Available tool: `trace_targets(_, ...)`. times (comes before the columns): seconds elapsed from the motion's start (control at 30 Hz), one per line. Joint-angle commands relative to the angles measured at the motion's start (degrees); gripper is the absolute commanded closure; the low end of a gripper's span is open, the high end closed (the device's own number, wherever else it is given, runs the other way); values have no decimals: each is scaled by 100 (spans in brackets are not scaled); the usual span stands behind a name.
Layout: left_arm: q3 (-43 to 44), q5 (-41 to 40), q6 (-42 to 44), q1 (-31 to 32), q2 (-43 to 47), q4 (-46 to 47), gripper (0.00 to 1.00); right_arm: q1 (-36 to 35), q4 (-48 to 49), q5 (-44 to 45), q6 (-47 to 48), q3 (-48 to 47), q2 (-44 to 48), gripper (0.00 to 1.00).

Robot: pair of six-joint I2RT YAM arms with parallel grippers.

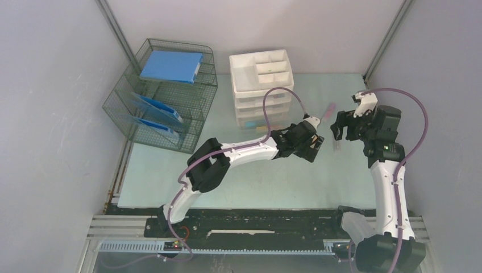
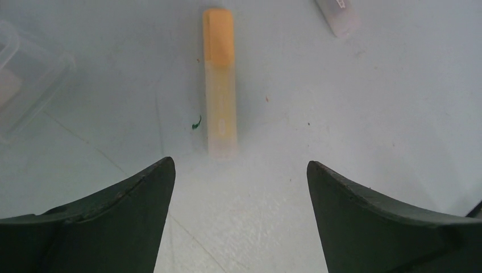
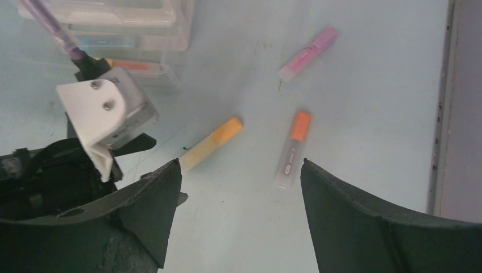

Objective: Organize the desk
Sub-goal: Pick up the stationery from the center of the board.

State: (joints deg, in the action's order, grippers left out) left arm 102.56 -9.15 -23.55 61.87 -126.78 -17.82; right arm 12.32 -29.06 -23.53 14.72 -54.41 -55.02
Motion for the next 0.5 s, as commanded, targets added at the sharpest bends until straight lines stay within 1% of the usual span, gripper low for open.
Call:
trace_targets(0.0,625,-117,348,1,-346,-134,9,25,243,142,-152,-15,128,16)
trace_targets(0.2,1088,-129,504,-24,-810,-156,22,25,252,146,-163,-12,159,16)
trace_targets(0.3,1240,-206,486,-59,-1013,-177,24,25,252,134,-171,-14,151,16)
trace_targets(0.47,1549,-249,424,-121,-1303,-273,33,25,252,101,-194,-17,152,17)
